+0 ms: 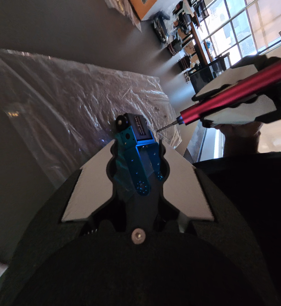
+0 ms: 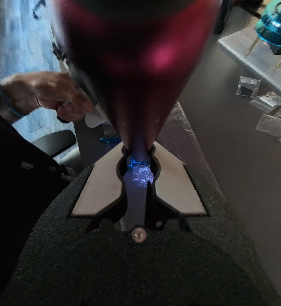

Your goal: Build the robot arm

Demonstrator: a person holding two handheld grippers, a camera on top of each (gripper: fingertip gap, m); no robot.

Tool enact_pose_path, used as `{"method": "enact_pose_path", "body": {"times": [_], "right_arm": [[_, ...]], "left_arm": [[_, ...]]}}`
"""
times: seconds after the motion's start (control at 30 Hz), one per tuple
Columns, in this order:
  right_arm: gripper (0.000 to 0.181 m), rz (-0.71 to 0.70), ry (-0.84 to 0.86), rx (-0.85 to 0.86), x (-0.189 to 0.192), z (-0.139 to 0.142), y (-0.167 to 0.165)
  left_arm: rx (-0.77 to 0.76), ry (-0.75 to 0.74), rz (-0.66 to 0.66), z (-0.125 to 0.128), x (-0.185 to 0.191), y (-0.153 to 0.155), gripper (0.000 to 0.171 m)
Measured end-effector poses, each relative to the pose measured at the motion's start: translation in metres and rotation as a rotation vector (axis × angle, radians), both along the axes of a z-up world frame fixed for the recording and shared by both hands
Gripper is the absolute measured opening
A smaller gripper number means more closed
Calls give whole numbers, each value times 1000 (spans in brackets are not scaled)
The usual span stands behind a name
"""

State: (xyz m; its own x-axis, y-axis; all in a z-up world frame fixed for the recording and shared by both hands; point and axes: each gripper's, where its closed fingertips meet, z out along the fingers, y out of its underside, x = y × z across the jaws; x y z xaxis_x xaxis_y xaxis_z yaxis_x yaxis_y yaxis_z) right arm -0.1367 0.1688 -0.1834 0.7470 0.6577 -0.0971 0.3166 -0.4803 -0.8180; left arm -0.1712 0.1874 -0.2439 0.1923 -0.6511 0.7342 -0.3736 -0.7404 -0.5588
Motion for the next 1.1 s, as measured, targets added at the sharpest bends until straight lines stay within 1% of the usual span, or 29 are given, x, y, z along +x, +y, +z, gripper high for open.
{"method": "enact_pose_path", "body": {"times": [0.03, 0.1, 0.17, 0.23, 0.27, 0.33, 0.4, 0.43, 0.47, 0.53, 0.57, 0.63, 0.7, 0.9, 0.93, 1.03, 1.07, 1.1], "right_arm": [[21, -24, 42, 12, 5, 7, 1], [21, -48, 156, 36, 11, 23, 1], [22, -75, 306, 49, 15, 38, 1], [22, -77, 432, 45, 15, 47, -2], [22, -82, 471, 44, 15, 48, -4], [22, -88, 502, 61, 12, 48, -8], [23, -84, 513, 83, 9, 48, -14], [23, -70, 507, 97, 8, 47, -17], [22, -66, 491, 121, 9, 47, -21], [22, -15, 428, 194, 11, 47, -30], [23, 17, 372, 241, 11, 45, -34], [22, 67, 259, 333, 12, 41, -40], [23, 98, 180, 363, 14, 37, -43], [24, 112, 207, 365, 21, 37, -50], [21, 122, 201, 372, 21, 36, -52], [21, 132, 176, 369, 23, 32, -54], [23, 134, 180, 360, 23, 31, -55], [21, 133, 206, 348, 24, 33, -56]], "left_arm": [[49, -18, 5, 8, -1, 3, 48], [235, -68, -36, 28, 1, 2, 48], [473, -134, -100, 51, 9, -6, 48], [708, -179, -146, 68, 19, -16, 49], [813, -196, -166, 74, 26, -22, 49], [990, -181, -201, 77, 43, -32, 48], [1131, -121, -221, 70, 57, -36, 39], [1191, -114, -201, 72, 62, -34, 23], [1230, -111, -187, 73, 65, -33, 13], [1228, -129, -262, 71, 67, -42, 10], [1221, -125, -307, 68, 68, -47, 9], [1255, -114, -357, 63, 70, -51, 7], [1266, -89, -399, 57, 72, -54, 6], [1164, -129, -464, 56, 78, -66, 5], [1136, -135, -481, 55, 78, -69, 5], [1083, -134, -514, 49, 80, -72, 4], [1077, -135, -521, 49, 81, -73, 4], [1069, -144, -516, 50, 81, -74, 0]]}}
